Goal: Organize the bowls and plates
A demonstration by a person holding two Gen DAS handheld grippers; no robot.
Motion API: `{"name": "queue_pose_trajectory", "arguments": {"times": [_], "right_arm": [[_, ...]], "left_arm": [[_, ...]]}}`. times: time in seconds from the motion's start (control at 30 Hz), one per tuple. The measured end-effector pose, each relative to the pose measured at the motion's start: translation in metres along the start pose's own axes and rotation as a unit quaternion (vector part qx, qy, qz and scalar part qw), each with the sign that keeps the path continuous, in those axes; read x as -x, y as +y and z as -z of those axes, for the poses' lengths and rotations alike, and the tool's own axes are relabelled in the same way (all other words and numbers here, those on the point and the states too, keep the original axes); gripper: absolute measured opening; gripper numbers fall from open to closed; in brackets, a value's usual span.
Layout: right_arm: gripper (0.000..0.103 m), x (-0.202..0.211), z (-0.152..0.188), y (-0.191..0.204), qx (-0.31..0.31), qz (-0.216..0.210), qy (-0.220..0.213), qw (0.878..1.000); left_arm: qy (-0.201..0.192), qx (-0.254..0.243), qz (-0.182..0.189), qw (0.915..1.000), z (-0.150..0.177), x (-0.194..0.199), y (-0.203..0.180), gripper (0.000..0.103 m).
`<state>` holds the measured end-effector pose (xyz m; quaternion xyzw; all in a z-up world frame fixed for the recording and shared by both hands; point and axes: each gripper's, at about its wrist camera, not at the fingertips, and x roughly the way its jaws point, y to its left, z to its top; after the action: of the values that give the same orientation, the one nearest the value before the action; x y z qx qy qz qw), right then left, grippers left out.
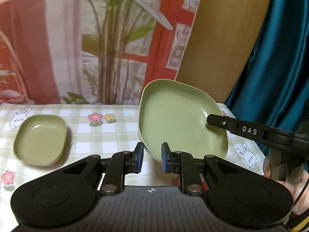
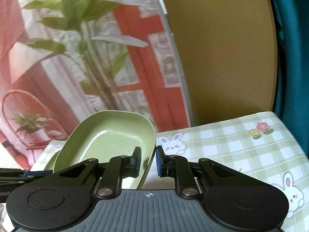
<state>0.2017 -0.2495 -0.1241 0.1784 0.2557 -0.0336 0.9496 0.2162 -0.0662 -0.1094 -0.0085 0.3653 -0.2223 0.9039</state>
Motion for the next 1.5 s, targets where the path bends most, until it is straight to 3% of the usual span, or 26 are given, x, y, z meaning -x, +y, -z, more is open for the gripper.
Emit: {"name": "queue_pose_trajectory", "arguments": {"times": [0.57, 0.73, 1.07, 1.27, 1.5], "right_arm": [[0.016, 0.019, 0.052, 0.074, 0.034, -0.036, 0.040, 0.998], [0.016, 0.031, 0.060, 0.084, 0.040, -0.036, 0.039, 0.998], [0.016, 0.060, 0.062, 0.095, 0.051, -0.038, 0.026, 0.998], [0.016, 0.068, 0.071, 0.096, 0.057, -0.035, 0.028, 0.997], [0.016, 0.058, 0.098, 0.096, 0.060, -0.027, 0.054, 0.996]], "left_arm": [[-0.015, 0.066, -0.013, 0.9976, 0.074, 0.071, 0.041, 0.021], [-0.014, 0.073, -0.014, 0.9972, 0.085, 0.083, 0.042, 0.021], [-0.048, 0.060, -0.015, 0.9969, 0.089, 0.121, 0.035, 0.021], [-0.047, 0.062, -0.008, 0.9969, 0.103, 0.126, 0.034, 0.021], [-0.017, 0.086, 0.000, 0.9961, 0.133, 0.111, 0.044, 0.021]]}}
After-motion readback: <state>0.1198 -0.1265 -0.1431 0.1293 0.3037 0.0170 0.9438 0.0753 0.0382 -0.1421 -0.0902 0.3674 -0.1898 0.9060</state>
